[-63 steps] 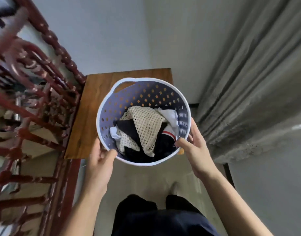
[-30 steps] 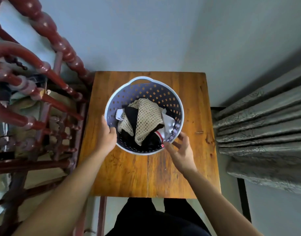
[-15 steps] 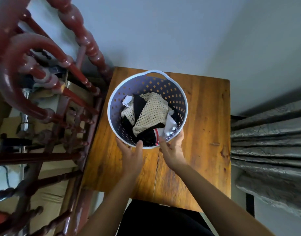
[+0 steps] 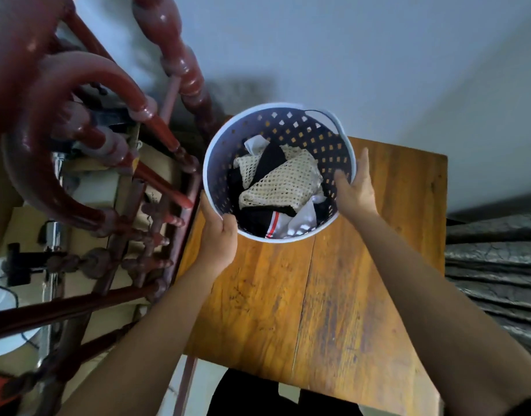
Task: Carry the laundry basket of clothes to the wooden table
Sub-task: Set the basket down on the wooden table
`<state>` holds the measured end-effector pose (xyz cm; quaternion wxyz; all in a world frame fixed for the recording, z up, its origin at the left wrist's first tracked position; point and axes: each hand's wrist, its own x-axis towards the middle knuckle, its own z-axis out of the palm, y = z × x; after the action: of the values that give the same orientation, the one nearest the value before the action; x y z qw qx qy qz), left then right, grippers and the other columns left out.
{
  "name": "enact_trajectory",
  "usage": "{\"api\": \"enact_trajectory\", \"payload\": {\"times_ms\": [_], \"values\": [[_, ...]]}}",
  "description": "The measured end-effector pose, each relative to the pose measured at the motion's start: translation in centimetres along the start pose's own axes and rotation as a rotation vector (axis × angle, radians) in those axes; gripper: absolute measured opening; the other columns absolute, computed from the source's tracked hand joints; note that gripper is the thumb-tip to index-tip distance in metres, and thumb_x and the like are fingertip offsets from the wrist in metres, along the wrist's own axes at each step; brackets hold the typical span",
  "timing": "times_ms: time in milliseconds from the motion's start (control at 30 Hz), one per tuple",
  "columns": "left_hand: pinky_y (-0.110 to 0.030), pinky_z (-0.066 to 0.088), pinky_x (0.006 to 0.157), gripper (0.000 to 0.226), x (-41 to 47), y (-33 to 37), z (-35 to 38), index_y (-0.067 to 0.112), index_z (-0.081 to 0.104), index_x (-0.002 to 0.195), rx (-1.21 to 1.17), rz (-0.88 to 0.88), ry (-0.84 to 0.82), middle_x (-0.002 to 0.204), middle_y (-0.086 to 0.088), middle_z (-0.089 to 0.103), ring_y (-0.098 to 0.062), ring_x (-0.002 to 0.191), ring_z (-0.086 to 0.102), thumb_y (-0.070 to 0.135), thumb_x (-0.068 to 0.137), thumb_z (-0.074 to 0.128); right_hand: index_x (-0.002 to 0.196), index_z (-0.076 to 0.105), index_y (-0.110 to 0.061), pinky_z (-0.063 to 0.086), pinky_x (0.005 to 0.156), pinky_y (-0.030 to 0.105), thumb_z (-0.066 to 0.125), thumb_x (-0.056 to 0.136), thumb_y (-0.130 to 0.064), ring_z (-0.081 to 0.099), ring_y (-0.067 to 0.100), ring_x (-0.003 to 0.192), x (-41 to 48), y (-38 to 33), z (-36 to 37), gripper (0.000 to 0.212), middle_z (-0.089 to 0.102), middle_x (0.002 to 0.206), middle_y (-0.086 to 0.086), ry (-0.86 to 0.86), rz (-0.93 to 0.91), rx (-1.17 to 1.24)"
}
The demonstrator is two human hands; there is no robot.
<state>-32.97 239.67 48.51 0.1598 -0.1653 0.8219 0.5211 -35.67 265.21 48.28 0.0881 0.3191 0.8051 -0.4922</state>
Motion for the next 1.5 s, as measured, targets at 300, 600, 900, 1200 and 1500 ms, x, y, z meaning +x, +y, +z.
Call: {"api": "enact_trajectory", "payload": {"times_ms": [300,600,900,1200,1500], "values": [[-0.040,0.027,0.130,0.076,10.1,2.9,-2.1,0.008,0.017,0.170,0.052,0.026,0.032,0.170,-0.016,0.038,-0.030,0.156,0.038,0.012,0.096,0.034,0.171,0.015,-0.026,0.043,0.114,0.045,0.030,0.114,-0.038,0.054,0.038,0.145,2.1,-2.2,3.8,0.060,0.050,0.165,0.009,0.117,-0.032,0.129],[-0.045,0.034,0.126,0.074,12.7,4.3,-2.5,0.009,0.019,0.170,-0.048,-0.059,0.149,0.170,-0.019,0.039,-0.035,0.155,0.041,0.038,0.104,0.038,0.170,0.010,-0.031,0.044,0.116,0.052,0.030,0.113,-0.041,0.054,0.041,0.144,2.8,-3.0,5.0,0.061,0.050,0.164,0.011,0.050,-0.017,0.174],[-0.046,0.037,0.124,0.088,3.0,3.6,2.9,0.029,0.003,0.169,-0.365,-0.248,-0.014,0.165,0.003,0.040,-0.021,0.146,0.048,0.019,0.099,0.055,0.170,-0.011,-0.032,0.026,0.131,0.052,0.029,0.103,-0.061,0.030,0.033,0.162,-3.1,-1.3,7.8,0.083,0.023,0.179,0.007,0.019,-0.027,0.222],[-0.056,0.047,0.116,0.088,10.8,3.2,-1.8,0.021,0.009,0.167,-0.125,-0.185,0.064,0.162,-0.017,0.045,-0.042,0.140,0.054,0.018,0.086,0.043,0.171,-0.004,-0.036,0.038,0.120,0.047,0.041,0.103,-0.066,0.043,0.035,0.154,-4.6,-2.8,8.1,0.087,0.035,0.174,0.005,-0.192,-0.015,0.113],[-0.041,0.053,0.106,0.057,4.0,6.3,-2.8,0.014,0.038,0.162,-0.231,-0.142,-0.026,0.158,-0.009,0.047,-0.024,0.130,0.056,0.020,0.107,0.050,0.158,0.051,-0.022,0.044,0.115,0.035,0.048,0.107,-0.049,0.055,0.025,0.147,-7.7,-2.6,2.1,0.058,0.058,0.159,0.004,-0.232,-0.122,0.024]]}}
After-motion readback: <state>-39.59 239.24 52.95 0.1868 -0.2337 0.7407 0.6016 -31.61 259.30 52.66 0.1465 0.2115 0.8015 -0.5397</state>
